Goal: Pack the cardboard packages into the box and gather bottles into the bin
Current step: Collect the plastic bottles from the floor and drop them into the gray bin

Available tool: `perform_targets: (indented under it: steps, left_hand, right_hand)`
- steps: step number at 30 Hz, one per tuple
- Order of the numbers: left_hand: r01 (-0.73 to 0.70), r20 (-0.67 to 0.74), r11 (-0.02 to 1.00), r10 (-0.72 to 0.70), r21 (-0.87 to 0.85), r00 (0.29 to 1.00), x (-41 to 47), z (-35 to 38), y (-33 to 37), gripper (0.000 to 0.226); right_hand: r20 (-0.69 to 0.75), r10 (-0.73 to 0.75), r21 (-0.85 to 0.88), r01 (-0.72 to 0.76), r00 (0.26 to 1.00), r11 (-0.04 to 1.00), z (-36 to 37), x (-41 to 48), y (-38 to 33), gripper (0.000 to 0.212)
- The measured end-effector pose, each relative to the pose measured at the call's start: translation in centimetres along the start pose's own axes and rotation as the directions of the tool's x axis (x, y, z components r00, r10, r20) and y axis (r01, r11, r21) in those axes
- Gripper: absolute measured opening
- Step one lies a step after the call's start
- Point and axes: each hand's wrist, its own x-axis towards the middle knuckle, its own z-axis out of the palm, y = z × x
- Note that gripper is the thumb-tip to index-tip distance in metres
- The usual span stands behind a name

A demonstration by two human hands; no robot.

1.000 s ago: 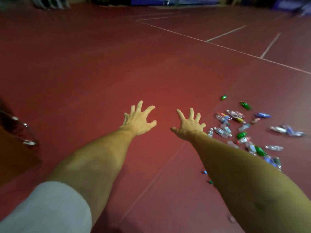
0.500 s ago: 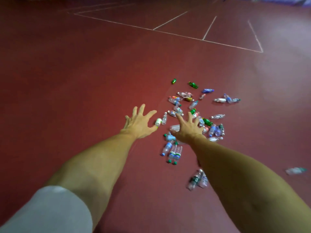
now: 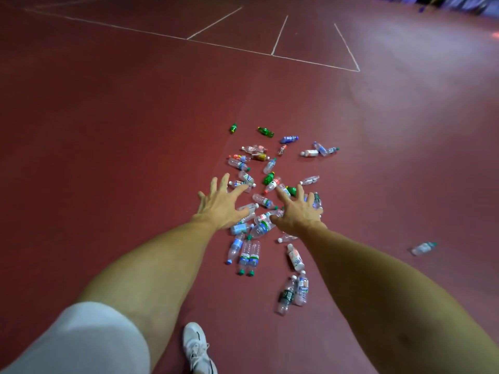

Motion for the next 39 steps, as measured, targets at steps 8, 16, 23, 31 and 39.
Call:
perform_targets:
  steps: [8, 16, 23, 31, 39]
  left_hand:
    - [-0.034, 0.054, 0.999, 0.035, -0.016, 0.998, 13.4, 0.4, -5.0, 0.069]
    - [-0.078, 0.106, 0.997, 0.077, 0.008, 0.991, 21.4, 1.3, -6.9, 0.067]
    - [-0.054, 0.131, 0.999, 0.052, 0.005, 0.990, 26.2, 3.0, -6.6, 0.067]
    - [0.086, 0.184, 0.995, -0.075, -0.051, 0.980, 30.6, 9.1, -8.5, 0.073]
    - [0.102, 0.138, 0.993, -0.093, -0.056, 0.986, 35.9, 24.2, -11.1, 0.074]
  right_hand:
    - [0.050, 0.058, -0.002, -0.058, 0.997, 0.998, 0.5, 12.2, -3.9, 0.083]
    - [0.096, 0.085, 0.020, -0.087, 0.992, 0.996, 0.9, 19.5, -5.1, 0.086]
    - [0.138, 0.067, 0.024, -0.071, 0.988, 0.997, 2.2, 25.3, -3.7, 0.085]
    - [0.205, -0.069, 0.027, 0.064, 0.976, 0.998, 7.4, 33.1, -2.6, 0.085]
    - [0.187, -0.125, -0.104, 0.146, 0.974, 0.984, 20.5, 41.7, 0.1, 0.087]
